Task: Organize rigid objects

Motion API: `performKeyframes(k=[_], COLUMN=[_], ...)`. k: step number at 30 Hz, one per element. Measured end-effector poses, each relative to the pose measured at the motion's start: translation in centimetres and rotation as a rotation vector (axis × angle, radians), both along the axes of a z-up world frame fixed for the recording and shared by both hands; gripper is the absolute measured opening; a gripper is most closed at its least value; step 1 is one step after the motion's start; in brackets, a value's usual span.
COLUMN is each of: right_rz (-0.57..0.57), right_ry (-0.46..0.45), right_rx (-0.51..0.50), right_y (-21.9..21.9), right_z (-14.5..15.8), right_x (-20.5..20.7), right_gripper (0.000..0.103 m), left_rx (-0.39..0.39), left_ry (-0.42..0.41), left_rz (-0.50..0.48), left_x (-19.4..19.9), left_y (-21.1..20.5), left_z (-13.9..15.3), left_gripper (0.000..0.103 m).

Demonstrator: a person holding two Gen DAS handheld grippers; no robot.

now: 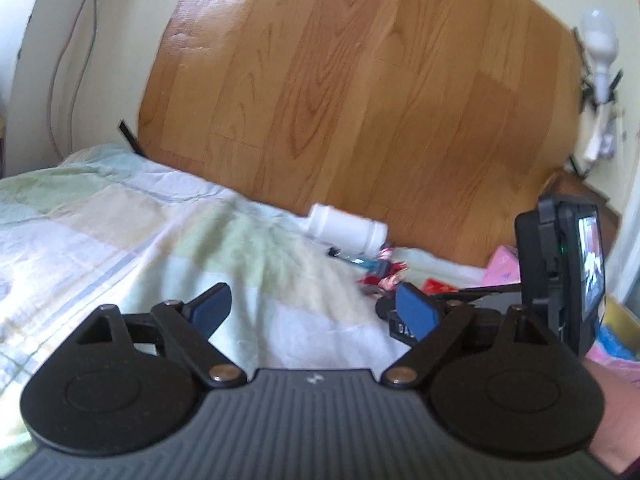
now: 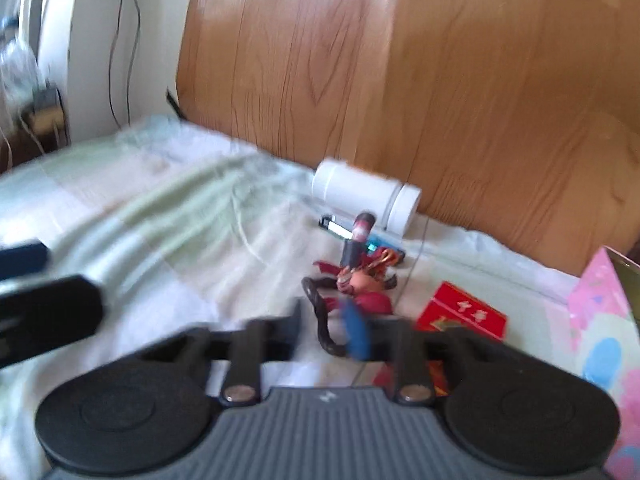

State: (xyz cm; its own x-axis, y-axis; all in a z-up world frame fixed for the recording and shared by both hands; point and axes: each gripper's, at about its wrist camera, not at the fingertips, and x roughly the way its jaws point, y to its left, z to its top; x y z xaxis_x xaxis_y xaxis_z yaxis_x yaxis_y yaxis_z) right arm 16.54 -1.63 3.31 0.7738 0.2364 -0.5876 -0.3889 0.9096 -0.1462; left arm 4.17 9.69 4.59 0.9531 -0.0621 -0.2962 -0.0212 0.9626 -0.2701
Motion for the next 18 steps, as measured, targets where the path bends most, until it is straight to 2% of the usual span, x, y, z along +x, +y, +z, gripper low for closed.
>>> performKeyframes(k=[5, 11, 13, 15, 18], right_rz=[0.033, 0.150, 0.134, 0.083, -0.033], right_ry=[-0.006, -0.014, -0.025, -0.035, -0.023], right_rx=[0.014, -0.016, -0.041, -0.065, -0.062], right_y=[-1.6, -6.2, -8.4, -10.8, -14.5], right_z=[0.9, 1.2, 1.0, 0.7, 0.3], right_x=[-3.1, -13.5, -17.1, -20.6, -24.5], right_gripper=[0.010, 0.009, 0.010, 0.003, 0.006], left_rx=[-0.016, -0.021, -0.008, 0.005, 0.045], left_ry=[-0.008, -0.005, -0.007, -0.008, -0.011], left_rz=[-0.015, -0.055, -0.078, -0.115, -0.176], left_x=[0.0, -0.2, -0.4, -0.6, -1.0], left_y=[0.3, 0.3, 0.0, -0.4, -1.4], left_z=[0.0, 0.0, 0.1, 0.1, 0.2], left_gripper=[0.092, 0.094, 0.094, 0.094, 0.094])
